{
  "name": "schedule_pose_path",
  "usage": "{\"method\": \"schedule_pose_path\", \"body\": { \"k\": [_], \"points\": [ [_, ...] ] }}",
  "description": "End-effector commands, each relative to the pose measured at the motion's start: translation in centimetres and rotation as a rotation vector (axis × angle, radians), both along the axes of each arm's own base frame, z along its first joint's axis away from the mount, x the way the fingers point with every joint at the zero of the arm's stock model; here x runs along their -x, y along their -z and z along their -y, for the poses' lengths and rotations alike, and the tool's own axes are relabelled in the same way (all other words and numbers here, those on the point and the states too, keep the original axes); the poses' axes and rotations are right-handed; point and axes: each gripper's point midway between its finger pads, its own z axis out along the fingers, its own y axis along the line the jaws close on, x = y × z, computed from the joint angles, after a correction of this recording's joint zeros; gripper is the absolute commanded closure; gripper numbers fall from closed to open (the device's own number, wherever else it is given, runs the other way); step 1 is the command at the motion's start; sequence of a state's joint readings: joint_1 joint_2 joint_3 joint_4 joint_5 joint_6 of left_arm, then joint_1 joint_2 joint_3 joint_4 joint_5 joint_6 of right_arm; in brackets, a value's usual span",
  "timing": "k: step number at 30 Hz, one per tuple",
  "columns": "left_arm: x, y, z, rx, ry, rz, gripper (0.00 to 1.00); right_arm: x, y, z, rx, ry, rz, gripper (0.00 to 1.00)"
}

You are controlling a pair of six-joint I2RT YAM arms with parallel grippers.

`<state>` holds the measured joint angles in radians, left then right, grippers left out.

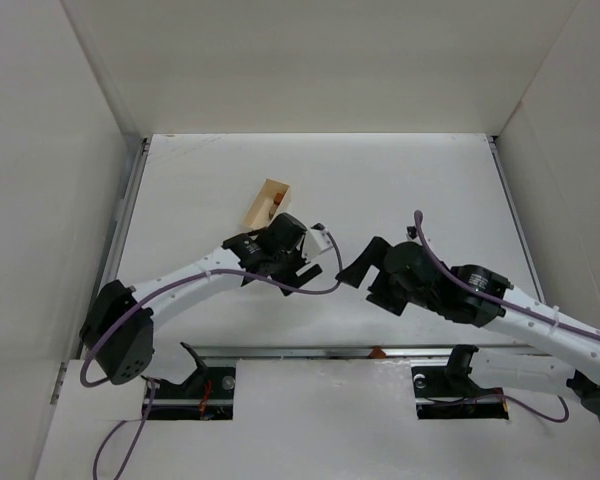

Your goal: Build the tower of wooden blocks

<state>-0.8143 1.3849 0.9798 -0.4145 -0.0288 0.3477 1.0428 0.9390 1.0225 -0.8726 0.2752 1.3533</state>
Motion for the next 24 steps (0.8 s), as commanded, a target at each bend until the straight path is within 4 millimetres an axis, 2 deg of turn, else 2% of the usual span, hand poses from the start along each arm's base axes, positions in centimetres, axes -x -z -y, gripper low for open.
{"method": "schedule_pose_path", "body": {
  "k": [1, 5, 7, 9, 10, 11, 13, 17, 18, 20, 23, 24],
  "points": [
    [-4.9, -4.5, -3.0, 0.158, -0.337, 0.129, 0.21, 8.6, 8.2, 6.8, 0.381, -0.186, -0.348, 0.01],
    [-6.1, -5.3, -4.4, 0.147, -0.406, 0.175, 0.21, 9.4, 8.6, 9.1, 0.455, -0.117, -0.384, 0.01],
    [-6.7, -5.7, -4.9, 0.149, -0.428, 0.189, 0.21, 8.8, 7.0, 8.9, 0.405, -0.097, -0.341, 0.01],
    [-6.7, -5.4, -4.9, 0.133, -0.417, 0.188, 0.21, 7.4, 5.0, 8.1, 0.328, -0.065, -0.253, 0.03],
    [-6.8, -5.1, -4.9, 0.109, -0.399, 0.188, 0.21, 6.5, 2.9, 6.9, 0.249, -0.060, -0.196, 0.03],
    [-6.5, -4.5, -4.2, 0.089, -0.365, 0.179, 0.21, 6.0, 1.9, 6.4, 0.221, -0.065, -0.160, 0.03],
    [-6.8, -4.9, -3.7, 0.065, -0.340, 0.214, 0.21, 5.1, -0.5, 5.2, 0.180, -0.109, -0.084, 0.03],
    [-6.5, -3.8, -2.7, -0.038, -0.263, 0.258, 0.22, 4.1, -1.7, 3.2, 0.216, -0.161, -0.055, 0.03],
    [-6.7, -3.6, -2.3, -0.048, -0.259, 0.259, 0.22, 3.8, -1.2, 2.6, 0.248, -0.172, -0.064, 0.03],
    [-6.6, -3.0, -2.2, -0.060, -0.267, 0.238, 0.22, 3.8, -0.8, 2.8, 0.288, -0.166, -0.094, 0.01],
    [-7.2, -2.8, -3.0, -0.028, -0.327, 0.189, 0.22, 5.4, 1.7, 5.3, 0.381, -0.126, -0.203, 0.01],
    [-7.4, -2.7, -3.3, -0.014, -0.344, 0.177, 0.22, 6.3, 3.7, 6.2, 0.418, -0.128, -0.248, 0.01]
  ]
}}
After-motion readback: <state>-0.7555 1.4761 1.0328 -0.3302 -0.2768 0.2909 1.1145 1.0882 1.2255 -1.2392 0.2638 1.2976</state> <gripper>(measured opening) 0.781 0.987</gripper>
